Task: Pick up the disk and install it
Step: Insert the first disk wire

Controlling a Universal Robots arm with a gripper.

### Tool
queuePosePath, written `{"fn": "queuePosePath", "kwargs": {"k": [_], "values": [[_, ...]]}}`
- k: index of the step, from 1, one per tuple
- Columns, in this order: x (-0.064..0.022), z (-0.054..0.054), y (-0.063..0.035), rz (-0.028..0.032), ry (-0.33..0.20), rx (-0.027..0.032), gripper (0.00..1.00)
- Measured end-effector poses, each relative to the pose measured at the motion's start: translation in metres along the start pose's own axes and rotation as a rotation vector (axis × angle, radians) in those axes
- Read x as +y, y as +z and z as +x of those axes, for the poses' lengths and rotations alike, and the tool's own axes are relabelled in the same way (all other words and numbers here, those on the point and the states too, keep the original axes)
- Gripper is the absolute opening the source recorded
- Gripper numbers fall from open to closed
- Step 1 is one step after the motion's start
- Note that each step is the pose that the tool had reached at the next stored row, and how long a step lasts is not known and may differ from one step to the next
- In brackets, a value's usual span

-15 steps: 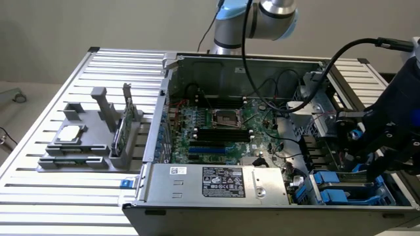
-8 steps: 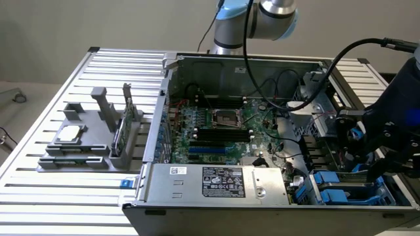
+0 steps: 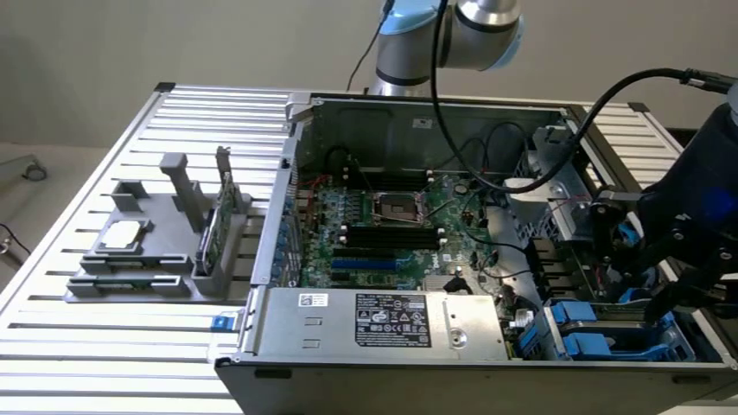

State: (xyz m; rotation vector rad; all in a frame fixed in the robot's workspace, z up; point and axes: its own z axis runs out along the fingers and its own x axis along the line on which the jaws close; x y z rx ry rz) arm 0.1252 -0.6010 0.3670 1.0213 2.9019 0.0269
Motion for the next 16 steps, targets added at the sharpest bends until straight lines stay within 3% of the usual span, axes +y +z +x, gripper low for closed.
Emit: {"fn": "queuePosePath", "kwargs": {"k": [16], "values": [[0.0127, -0.016, 0.0106, 0.0034, 0.062, -0.0022, 0.37]]}}
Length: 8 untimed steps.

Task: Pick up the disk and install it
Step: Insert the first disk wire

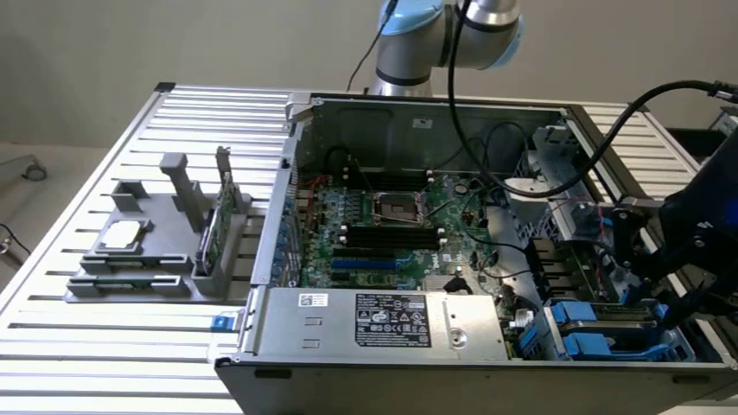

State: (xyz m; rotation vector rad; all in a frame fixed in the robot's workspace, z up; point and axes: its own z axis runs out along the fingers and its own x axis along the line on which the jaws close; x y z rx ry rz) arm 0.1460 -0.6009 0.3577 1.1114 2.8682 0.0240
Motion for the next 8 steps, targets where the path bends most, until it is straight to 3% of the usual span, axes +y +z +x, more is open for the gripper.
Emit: {"fn": "queuePosePath", "kwargs": {"k": [8], "values": [[0.0022, -0.0013, 0.0096, 0.0038, 0.069, -0.0027, 0.37]]}}
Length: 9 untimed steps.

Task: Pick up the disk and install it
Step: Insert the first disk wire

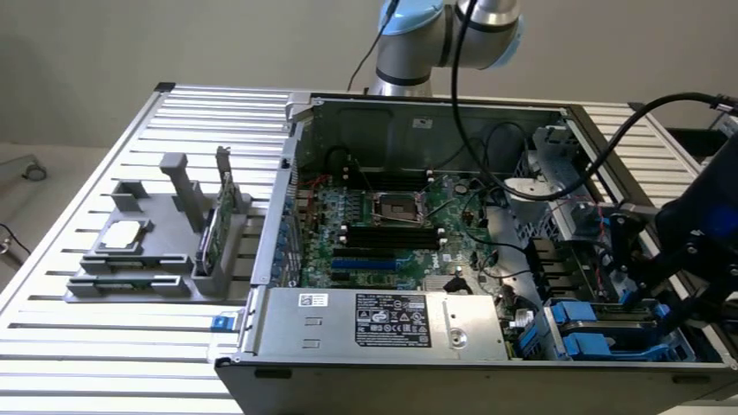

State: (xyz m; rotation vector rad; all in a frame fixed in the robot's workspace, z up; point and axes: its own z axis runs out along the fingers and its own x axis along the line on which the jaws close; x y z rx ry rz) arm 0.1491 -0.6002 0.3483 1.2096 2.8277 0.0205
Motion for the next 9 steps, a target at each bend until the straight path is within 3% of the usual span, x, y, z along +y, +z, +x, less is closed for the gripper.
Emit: {"fn": "queuePosePath", "kwargs": {"k": [9], "values": [[0.0033, 0.0000, 0.0028, 0.0011, 0.045, -0.0003, 0.35]]}}
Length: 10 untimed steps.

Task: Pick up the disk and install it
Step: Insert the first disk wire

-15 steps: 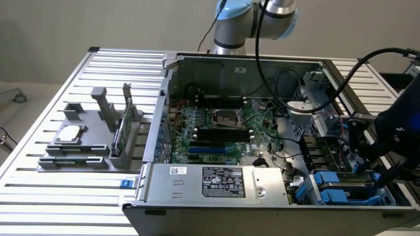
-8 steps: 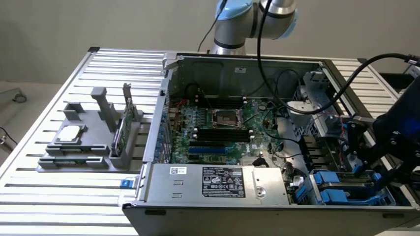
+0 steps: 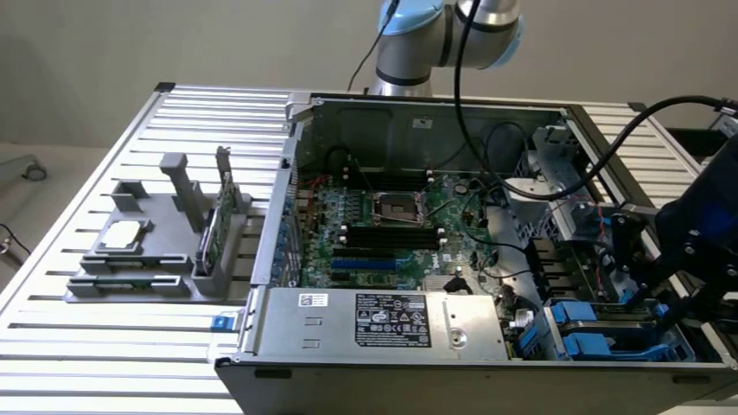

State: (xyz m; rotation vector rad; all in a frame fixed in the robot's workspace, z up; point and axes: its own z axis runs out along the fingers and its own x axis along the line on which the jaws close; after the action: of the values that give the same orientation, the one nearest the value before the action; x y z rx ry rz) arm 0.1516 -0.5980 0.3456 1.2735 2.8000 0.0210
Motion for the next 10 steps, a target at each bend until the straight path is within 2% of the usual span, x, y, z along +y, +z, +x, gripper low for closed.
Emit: {"fn": "queuePosePath", "kwargs": {"k": [1, 2, 10], "values": [[0.0003, 0.0001, 0.0001, -0.0001, 0.005, 0.0002, 0.35], [0.0005, 0.0002, 0.0001, -0.0001, 0.009, 0.0003, 0.27], [0.0033, 0.0010, 0.0002, -0.0015, 0.036, 0.0025, 0.27]]}}
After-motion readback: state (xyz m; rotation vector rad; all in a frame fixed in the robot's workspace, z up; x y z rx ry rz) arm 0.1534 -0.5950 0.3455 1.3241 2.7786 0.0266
